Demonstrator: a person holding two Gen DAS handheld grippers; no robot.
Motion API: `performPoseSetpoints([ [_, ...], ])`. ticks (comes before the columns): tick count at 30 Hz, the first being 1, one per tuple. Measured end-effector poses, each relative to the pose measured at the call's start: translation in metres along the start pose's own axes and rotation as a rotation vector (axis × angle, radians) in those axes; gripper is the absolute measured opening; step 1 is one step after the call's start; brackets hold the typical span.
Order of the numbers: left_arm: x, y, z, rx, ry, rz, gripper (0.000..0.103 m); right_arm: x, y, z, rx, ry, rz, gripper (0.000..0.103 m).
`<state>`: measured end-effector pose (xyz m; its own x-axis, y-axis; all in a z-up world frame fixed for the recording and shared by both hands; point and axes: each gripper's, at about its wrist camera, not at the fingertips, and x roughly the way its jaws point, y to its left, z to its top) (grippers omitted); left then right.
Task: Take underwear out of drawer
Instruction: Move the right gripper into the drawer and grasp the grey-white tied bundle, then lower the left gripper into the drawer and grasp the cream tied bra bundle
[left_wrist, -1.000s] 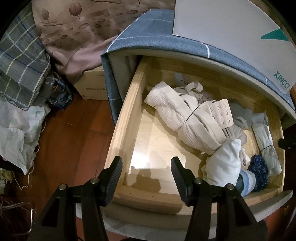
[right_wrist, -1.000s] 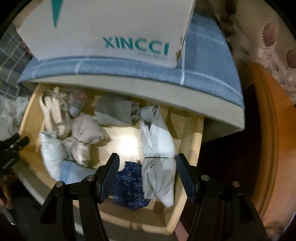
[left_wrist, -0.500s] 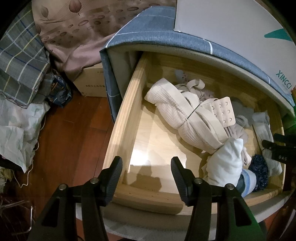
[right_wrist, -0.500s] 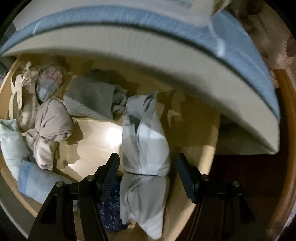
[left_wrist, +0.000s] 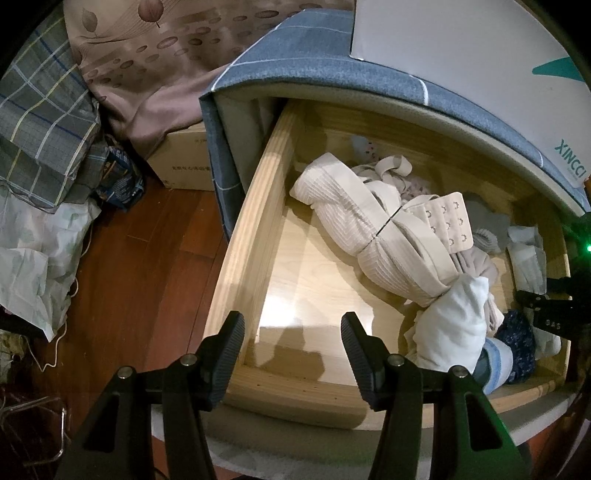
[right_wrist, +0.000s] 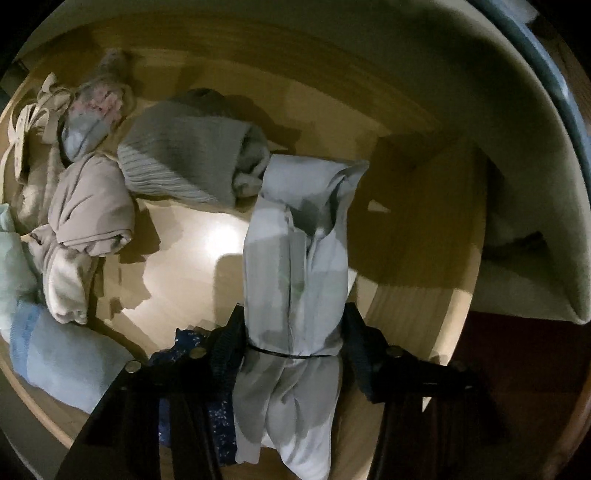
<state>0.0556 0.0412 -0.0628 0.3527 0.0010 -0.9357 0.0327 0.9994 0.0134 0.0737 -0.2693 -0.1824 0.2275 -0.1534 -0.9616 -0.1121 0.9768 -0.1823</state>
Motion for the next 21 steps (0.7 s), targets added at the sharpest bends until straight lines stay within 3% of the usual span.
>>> performPoseSetpoints([
  [11,0.005,0.001,0.002,-0.019,0.038,0.002,0.056,0.002,-0.022,-0.013,0.188,0.067,0.187,0.045],
  [17,0.009,0.006,0.004,-0.037,0.063,-0.02,0.056,0.007,-0.03,-0.024,0.215,0.055,0.22,0.044],
  [21,0.011,0.006,0.008,-0.029,0.089,-0.036,0.056,0.008,-0.027,-0.028,0.197,0.032,0.196,0.044],
])
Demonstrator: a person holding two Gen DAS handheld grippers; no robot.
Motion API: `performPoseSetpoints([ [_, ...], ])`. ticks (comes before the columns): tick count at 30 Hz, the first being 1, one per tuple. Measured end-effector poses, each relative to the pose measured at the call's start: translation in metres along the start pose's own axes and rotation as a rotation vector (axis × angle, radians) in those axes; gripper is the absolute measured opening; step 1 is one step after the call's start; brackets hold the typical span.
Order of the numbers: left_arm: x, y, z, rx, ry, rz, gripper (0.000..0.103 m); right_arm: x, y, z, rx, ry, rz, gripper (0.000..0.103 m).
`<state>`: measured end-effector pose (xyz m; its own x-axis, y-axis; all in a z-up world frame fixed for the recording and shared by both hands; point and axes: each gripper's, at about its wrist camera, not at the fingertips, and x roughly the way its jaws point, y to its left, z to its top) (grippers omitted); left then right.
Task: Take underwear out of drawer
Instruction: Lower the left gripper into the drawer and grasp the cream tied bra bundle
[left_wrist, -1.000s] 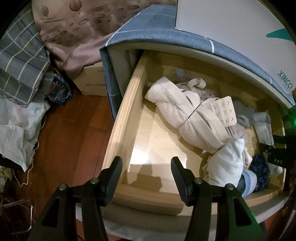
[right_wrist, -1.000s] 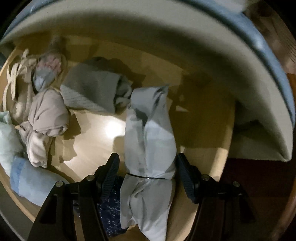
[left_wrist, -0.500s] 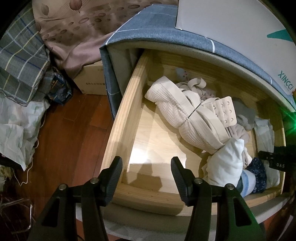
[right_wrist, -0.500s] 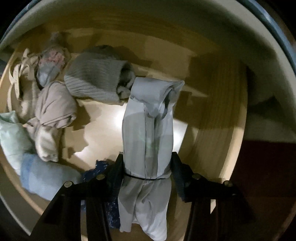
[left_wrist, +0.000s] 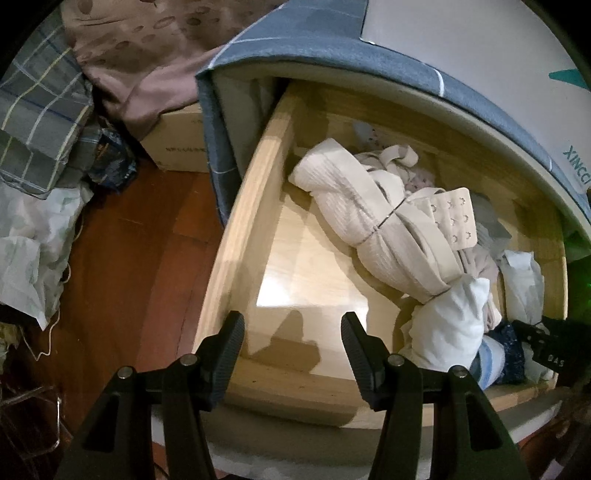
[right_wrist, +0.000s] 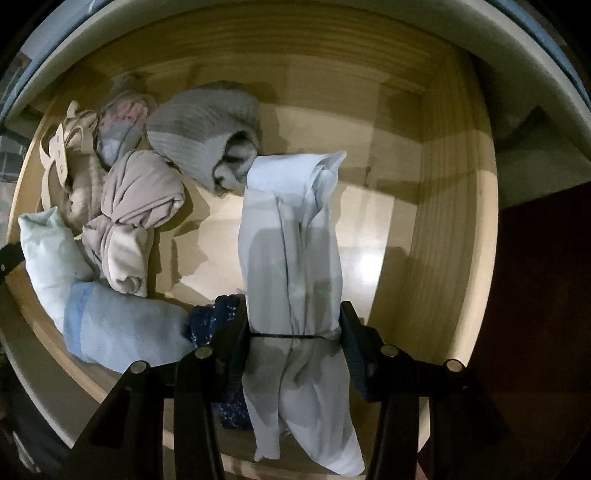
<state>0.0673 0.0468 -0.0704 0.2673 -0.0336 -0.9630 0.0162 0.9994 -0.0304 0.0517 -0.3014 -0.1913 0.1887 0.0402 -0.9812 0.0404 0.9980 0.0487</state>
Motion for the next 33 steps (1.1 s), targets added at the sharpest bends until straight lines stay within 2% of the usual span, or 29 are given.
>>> performPoseSetpoints([
  [10,-0.012,-0.007,0.043,-0.114,0.002,-0.173,0.056,-0.003,0.017,-0.024,0.003,-0.027,-0.004,0.044],
  [14,-0.003,-0.021,0.053,-0.119,0.051,-0.224,0.058,-0.006,0.024,-0.032,0.005,-0.031,-0.001,0.044],
  [18,0.011,-0.032,0.062,-0.123,0.094,-0.246,0.058,-0.014,0.025,-0.026,0.004,-0.033,0.001,0.044],
  [19,0.015,-0.035,0.064,-0.124,0.104,-0.251,0.059,-0.015,0.024,-0.026,0.004,-0.034,0.003,0.044],
  [21,0.021,-0.038,0.065,-0.136,0.114,-0.276,0.069,-0.017,0.023,-0.025,0.003,-0.034,0.005,0.044],
  [22,0.026,-0.041,0.067,-0.141,0.118,-0.286,0.069,-0.018,0.021,-0.024,0.002,-0.033,0.006,0.044],
  [26,0.042,-0.049,0.071,-0.14,0.156,-0.265,0.071,-0.018,0.021,-0.022,-0.001,-0.032,0.01,0.044],
  [29,0.058,-0.053,0.075,-0.149,0.182,-0.235,0.078,-0.018,0.021,-0.022,0.0,-0.033,0.012,0.044],
  [33,0.072,-0.056,0.078,-0.14,0.214,-0.189,0.078,-0.018,0.021,-0.021,0.0,-0.034,0.013,0.044],
])
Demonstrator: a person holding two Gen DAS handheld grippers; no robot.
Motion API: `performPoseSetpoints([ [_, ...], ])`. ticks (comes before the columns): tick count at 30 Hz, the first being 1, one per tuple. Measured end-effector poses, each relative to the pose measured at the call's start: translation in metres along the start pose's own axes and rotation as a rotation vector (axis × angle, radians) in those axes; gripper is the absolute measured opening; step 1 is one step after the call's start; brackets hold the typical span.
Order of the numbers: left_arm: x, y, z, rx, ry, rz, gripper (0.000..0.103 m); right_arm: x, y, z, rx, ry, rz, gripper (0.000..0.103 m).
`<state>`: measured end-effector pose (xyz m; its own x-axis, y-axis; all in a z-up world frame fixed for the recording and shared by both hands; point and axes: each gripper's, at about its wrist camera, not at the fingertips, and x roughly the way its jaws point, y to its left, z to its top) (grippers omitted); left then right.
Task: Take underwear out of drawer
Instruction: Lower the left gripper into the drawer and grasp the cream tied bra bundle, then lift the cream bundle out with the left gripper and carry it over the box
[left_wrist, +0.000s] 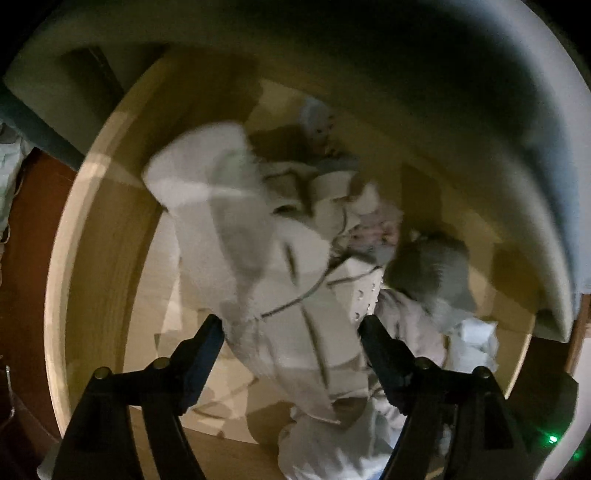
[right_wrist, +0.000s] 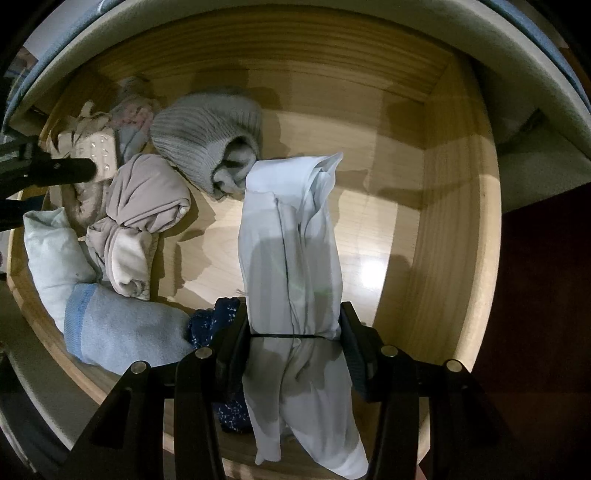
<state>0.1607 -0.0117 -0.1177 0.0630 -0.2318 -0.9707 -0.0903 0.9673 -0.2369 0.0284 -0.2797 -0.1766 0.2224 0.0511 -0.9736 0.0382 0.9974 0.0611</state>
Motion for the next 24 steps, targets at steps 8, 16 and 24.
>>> performPoseSetpoints([
  [8,0.007,0.001,0.0,0.041,-0.009,0.05,0.07,-0.001,0.0,0.001,0.001,-0.002,0.003,0.044],
  [16,0.003,-0.01,-0.008,0.101,-0.003,0.129,0.065,-0.002,0.001,0.001,-0.001,-0.002,0.003,0.044],
  [24,-0.014,-0.017,-0.01,0.146,0.033,0.138,0.064,-0.002,0.0,0.002,-0.002,-0.003,0.004,0.044],
])
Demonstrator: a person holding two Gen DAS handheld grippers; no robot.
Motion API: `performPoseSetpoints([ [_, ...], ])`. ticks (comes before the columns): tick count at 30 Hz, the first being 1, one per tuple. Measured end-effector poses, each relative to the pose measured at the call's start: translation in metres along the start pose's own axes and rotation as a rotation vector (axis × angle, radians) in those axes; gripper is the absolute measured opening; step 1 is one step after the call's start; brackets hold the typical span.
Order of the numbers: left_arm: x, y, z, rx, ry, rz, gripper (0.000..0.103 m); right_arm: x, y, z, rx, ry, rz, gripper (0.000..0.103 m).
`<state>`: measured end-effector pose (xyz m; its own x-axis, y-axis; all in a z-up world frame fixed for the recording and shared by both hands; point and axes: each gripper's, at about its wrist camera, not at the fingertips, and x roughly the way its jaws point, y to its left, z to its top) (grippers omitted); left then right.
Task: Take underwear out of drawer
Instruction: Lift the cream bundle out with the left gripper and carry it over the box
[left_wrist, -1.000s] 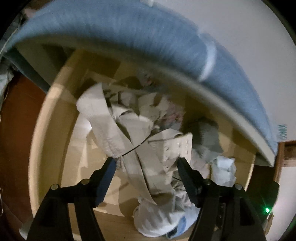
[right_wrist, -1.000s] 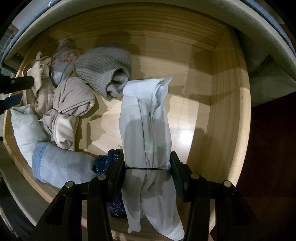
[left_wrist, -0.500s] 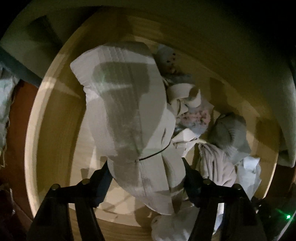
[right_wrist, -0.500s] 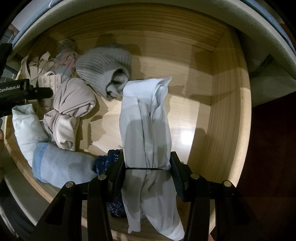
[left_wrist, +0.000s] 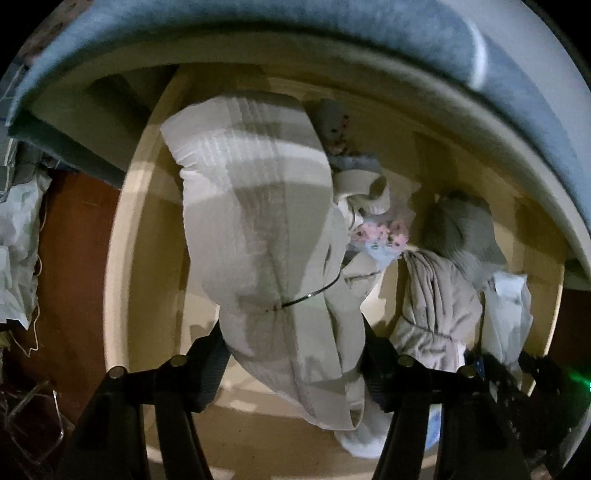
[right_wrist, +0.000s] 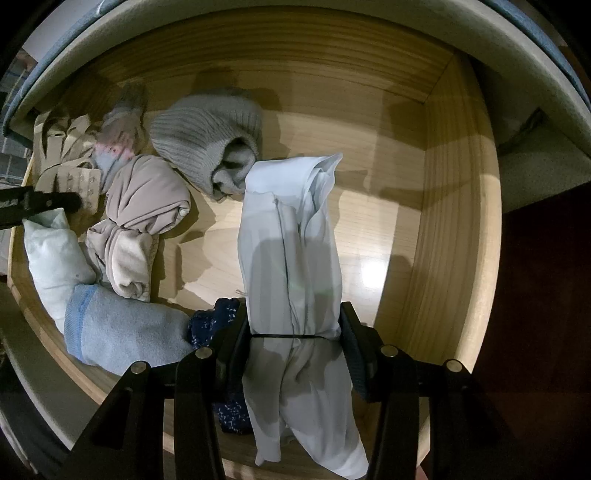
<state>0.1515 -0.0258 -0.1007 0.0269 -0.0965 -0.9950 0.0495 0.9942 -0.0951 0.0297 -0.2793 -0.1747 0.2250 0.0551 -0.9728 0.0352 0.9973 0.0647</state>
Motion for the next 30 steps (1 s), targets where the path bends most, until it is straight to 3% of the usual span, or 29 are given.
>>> performPoseSetpoints([
  [10,-0.029,-0.004,-0.031,0.085,0.052,-0.001,0.064,0.0,0.0,0.001,0.0,-0.001,0.001,0.044],
  [16,-0.055,0.0,-0.042,0.174,0.016,0.019,0.064,-0.001,0.0,0.002,0.003,-0.004,0.004,0.044],
  [21,-0.073,-0.001,-0.062,0.247,-0.067,0.036,0.064,-0.003,-0.001,0.004,0.006,-0.009,0.009,0.044],
  [30,-0.11,-0.005,-0.093,0.345,-0.284,-0.014,0.064,-0.004,-0.002,0.005,0.008,-0.015,0.015,0.044],
])
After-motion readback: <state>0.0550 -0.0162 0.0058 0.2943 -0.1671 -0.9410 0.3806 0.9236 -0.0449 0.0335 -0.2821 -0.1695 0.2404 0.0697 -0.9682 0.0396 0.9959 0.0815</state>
